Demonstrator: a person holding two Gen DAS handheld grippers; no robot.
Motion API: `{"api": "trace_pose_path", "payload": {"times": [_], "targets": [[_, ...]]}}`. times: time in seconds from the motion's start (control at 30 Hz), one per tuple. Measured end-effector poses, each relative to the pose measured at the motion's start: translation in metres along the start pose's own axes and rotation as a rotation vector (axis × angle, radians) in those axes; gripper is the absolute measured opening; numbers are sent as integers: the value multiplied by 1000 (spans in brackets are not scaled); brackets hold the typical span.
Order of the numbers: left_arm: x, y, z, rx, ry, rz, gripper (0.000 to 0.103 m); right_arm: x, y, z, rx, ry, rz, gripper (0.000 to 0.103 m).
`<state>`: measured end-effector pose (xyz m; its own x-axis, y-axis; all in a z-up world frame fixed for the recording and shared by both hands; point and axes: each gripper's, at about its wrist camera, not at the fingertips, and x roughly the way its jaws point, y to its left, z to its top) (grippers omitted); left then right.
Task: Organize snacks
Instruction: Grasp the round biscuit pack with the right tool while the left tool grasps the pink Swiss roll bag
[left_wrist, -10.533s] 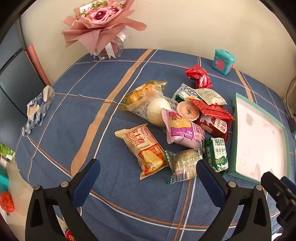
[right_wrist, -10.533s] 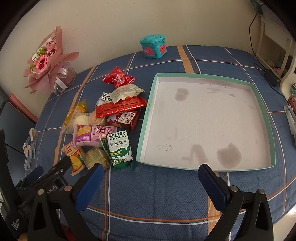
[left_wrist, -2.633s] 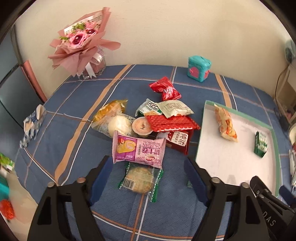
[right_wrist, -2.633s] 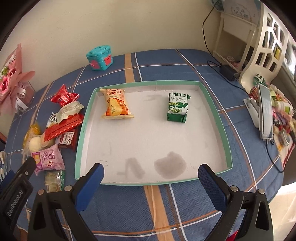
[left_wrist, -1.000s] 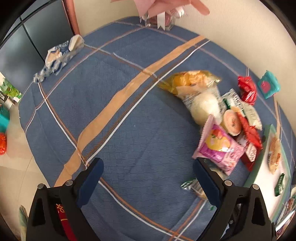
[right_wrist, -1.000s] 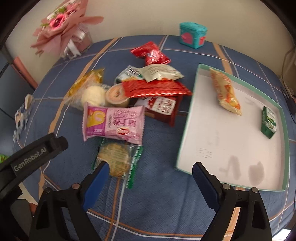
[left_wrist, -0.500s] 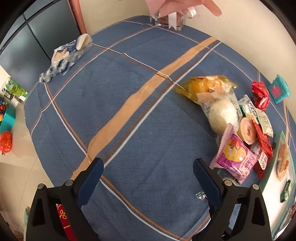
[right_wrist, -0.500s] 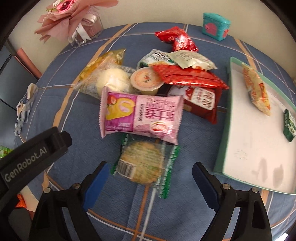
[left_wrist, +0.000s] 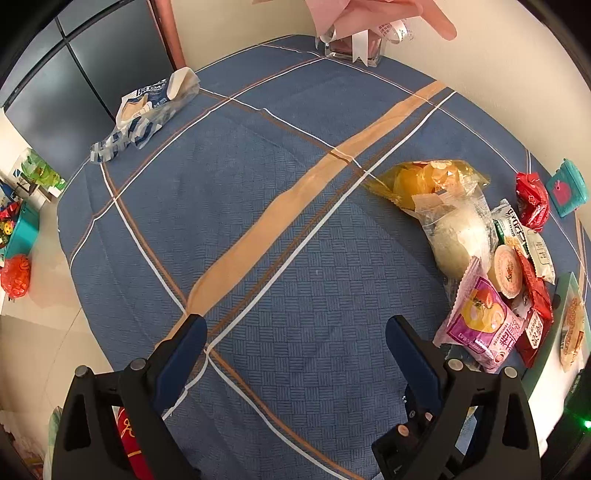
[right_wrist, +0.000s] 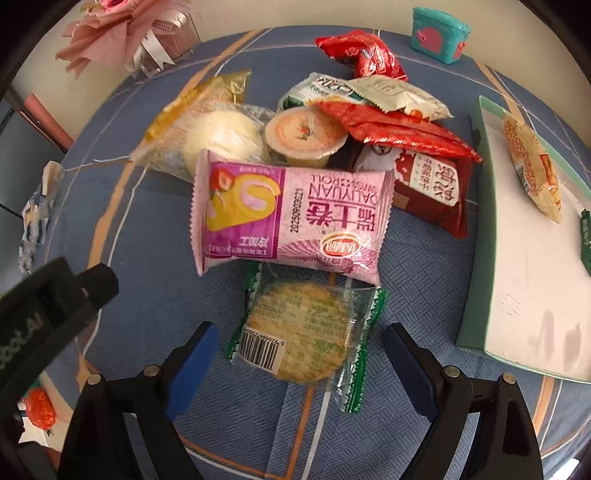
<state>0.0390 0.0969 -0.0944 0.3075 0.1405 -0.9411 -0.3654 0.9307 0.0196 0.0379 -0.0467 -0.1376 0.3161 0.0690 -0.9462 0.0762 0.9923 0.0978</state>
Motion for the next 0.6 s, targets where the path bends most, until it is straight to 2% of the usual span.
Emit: {"api": "trace_pose_path", "payload": {"times": [0.4,0.6], "targets": [[1,0,0,-4,4,3,98,12,7,-2,-33,12,-60,92],[1,1,0,-19,18,-25,98,11,-15,-1,50,27,-40,92]]}}
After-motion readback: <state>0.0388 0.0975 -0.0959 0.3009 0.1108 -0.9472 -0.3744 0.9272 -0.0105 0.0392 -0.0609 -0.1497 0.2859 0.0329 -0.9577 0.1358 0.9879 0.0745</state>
